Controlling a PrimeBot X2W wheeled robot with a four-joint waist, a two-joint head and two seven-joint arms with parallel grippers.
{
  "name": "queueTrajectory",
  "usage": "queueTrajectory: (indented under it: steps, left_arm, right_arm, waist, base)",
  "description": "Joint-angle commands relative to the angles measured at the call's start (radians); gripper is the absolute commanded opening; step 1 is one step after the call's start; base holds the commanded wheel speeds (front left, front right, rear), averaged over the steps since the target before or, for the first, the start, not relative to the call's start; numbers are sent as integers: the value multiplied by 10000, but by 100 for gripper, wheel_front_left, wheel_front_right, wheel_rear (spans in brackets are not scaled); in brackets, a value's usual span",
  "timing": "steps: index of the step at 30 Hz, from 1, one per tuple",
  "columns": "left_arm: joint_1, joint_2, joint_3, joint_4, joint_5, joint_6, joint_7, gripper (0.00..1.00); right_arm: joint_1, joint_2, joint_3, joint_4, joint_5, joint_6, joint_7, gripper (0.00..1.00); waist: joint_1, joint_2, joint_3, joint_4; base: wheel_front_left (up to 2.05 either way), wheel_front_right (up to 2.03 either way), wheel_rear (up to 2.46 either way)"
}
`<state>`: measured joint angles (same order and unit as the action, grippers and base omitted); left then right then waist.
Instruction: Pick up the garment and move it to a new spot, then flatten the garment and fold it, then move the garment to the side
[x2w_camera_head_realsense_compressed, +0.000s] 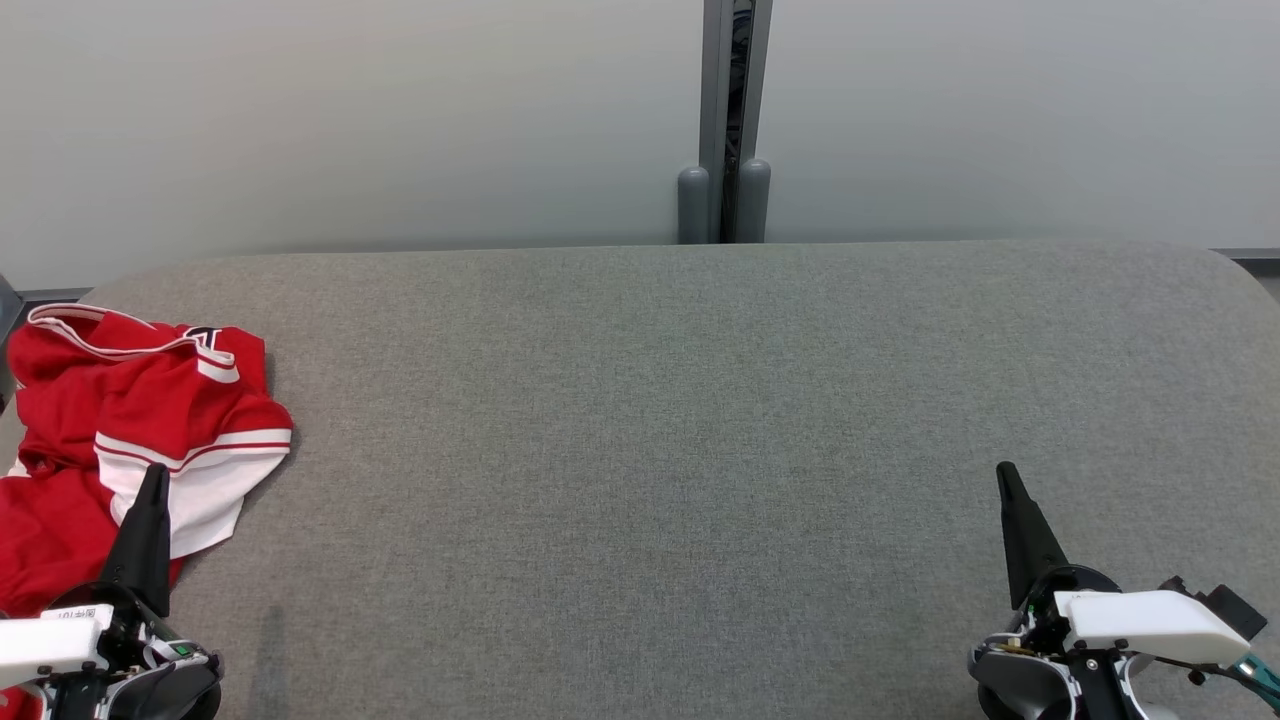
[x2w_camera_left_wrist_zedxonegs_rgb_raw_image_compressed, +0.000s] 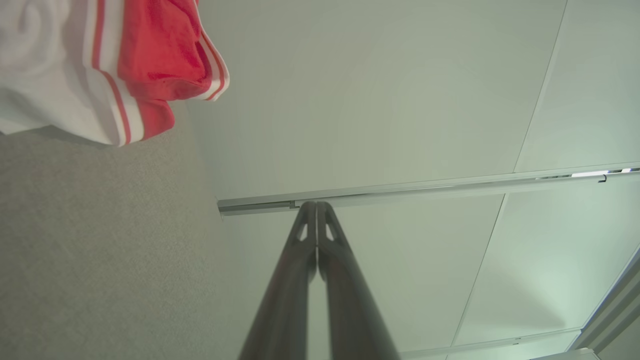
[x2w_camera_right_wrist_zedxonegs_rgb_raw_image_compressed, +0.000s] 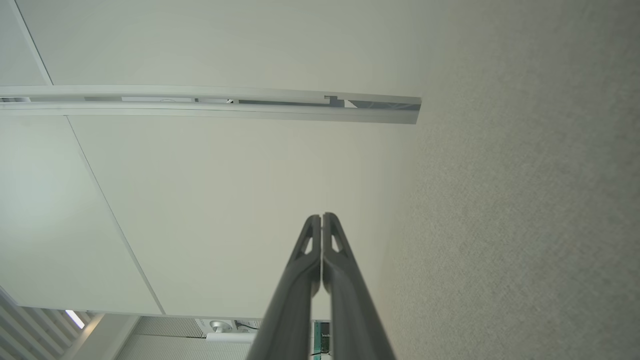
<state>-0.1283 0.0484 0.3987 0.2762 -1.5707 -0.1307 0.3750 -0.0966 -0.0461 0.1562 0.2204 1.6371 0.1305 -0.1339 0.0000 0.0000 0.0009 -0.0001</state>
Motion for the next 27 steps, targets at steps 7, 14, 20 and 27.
queueTrajectory:
  steps: [7, 14, 20, 27]
  left_arm:
    - [-164, 26, 33, 3, 26, -48, 22, 0]
    - [-164, 26, 34, 3, 27, -48, 23, 0]
    - [-164, 25, 35, 3, 27, -48, 23, 0]
    - [-164, 25, 34, 3, 28, -48, 24, 0]
  right_arm:
    - [-78, -88, -7, 26, 53, 4, -56, 0]
    - [-78, -88, -7, 26, 53, 4, -56, 0]
    - [-78, -88, -7, 26, 53, 4, -56, 0]
    - [-78, -88, -7, 26, 53, 4, -56, 0]
  waist:
    - [0, 0, 0, 0]
    - [0, 0, 0, 0]
    - [0, 0, 0, 0]
    - [0, 0, 0, 0]
  base:
    - [0, 0, 0]
    - [0, 0, 0]
    - [0, 0, 0]
    - [0, 0, 0]
